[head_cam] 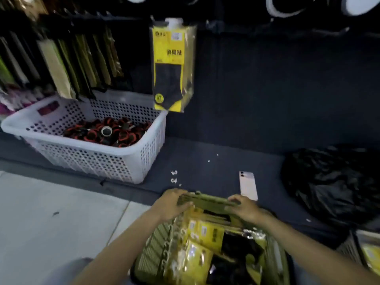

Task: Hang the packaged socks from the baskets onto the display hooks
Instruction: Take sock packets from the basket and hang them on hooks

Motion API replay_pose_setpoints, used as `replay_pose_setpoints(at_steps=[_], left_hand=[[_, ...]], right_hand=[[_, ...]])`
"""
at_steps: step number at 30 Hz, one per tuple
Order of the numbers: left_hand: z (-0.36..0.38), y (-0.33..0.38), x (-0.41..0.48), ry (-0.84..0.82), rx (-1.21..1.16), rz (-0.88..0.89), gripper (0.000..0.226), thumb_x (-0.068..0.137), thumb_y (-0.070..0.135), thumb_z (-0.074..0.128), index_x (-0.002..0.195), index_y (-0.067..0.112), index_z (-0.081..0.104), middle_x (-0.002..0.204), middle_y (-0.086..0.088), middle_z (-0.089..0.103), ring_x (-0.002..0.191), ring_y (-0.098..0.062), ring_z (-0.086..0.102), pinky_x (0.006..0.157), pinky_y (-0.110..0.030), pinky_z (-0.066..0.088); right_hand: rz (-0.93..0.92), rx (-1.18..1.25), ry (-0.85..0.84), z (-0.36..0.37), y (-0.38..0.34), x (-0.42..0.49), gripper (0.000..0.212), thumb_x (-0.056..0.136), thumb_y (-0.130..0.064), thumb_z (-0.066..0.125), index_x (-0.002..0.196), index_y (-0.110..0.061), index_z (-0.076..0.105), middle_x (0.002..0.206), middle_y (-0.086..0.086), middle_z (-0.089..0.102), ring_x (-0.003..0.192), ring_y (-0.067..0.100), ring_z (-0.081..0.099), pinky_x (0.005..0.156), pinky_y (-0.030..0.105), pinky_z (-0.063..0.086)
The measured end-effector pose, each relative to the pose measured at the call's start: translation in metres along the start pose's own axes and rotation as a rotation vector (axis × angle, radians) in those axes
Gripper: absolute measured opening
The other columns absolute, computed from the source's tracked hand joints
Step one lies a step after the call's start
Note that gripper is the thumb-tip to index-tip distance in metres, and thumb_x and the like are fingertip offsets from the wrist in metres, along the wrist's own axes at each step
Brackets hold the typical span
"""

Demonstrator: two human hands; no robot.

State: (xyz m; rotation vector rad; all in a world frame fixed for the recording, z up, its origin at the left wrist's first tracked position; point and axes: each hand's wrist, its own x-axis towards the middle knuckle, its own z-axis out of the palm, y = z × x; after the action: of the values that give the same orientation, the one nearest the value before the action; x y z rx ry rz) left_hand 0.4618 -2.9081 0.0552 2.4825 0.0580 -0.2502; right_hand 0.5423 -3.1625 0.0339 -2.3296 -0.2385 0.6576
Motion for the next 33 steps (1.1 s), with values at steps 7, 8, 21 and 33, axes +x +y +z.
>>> replay_pose_setpoints(at_steps=[7, 8, 21, 33], left_hand=[[0.105, -0.044, -0.061, -0.245, -0.286, -0.356, 0.058, 0.092, 0.041, 0.056, 0.14, 0.013, 0.041, 0.141, -0.008, 0.048, 0.123, -0.023, 0.05, 0.101, -0.028, 0.041], [0.113, -0.047, -0.065, -0.269, -0.278, -0.389, 0.06, 0.092, 0.043, 0.056, 0.141, 0.012, 0.04, 0.141, -0.009, 0.048, 0.123, -0.024, 0.05, 0.102, -0.03, 0.041], [0.151, -0.048, -0.069, -0.421, -0.358, -0.591, 0.051, 0.094, 0.036, 0.055, 0.129, 0.0, 0.048, 0.13, -0.016, 0.055, 0.118, -0.028, 0.053, 0.103, -0.042, 0.042], [0.123, -0.021, -0.057, 0.141, -0.698, -0.699, 0.105, 0.072, 0.036, 0.079, 0.149, 0.011, 0.011, 0.152, -0.014, 0.027, 0.134, -0.031, 0.037, 0.108, -0.045, 0.037]], right_hand=[[0.26, -0.086, -0.216, 0.059, 0.12, -0.044, 0.057, 0.083, -0.033, 0.072, 0.128, -0.008, 0.048, 0.135, 0.01, 0.05, 0.124, 0.023, 0.049, 0.092, 0.024, 0.042], [0.28, -0.113, -0.264, 0.063, 0.127, -0.047, 0.062, 0.083, -0.037, 0.071, 0.131, -0.009, 0.045, 0.137, 0.009, 0.049, 0.125, 0.022, 0.049, 0.096, 0.026, 0.042], [0.111, -0.414, -0.447, 0.084, 0.131, -0.039, 0.062, 0.066, -0.063, 0.074, 0.11, -0.025, 0.052, 0.114, -0.003, 0.051, 0.099, 0.013, 0.049, 0.073, 0.024, 0.04], [0.084, 0.024, -0.348, 0.054, 0.099, -0.045, 0.05, 0.071, -0.048, 0.078, 0.11, -0.02, 0.065, 0.107, -0.016, 0.062, 0.101, 0.008, 0.06, 0.089, 0.026, 0.048]])
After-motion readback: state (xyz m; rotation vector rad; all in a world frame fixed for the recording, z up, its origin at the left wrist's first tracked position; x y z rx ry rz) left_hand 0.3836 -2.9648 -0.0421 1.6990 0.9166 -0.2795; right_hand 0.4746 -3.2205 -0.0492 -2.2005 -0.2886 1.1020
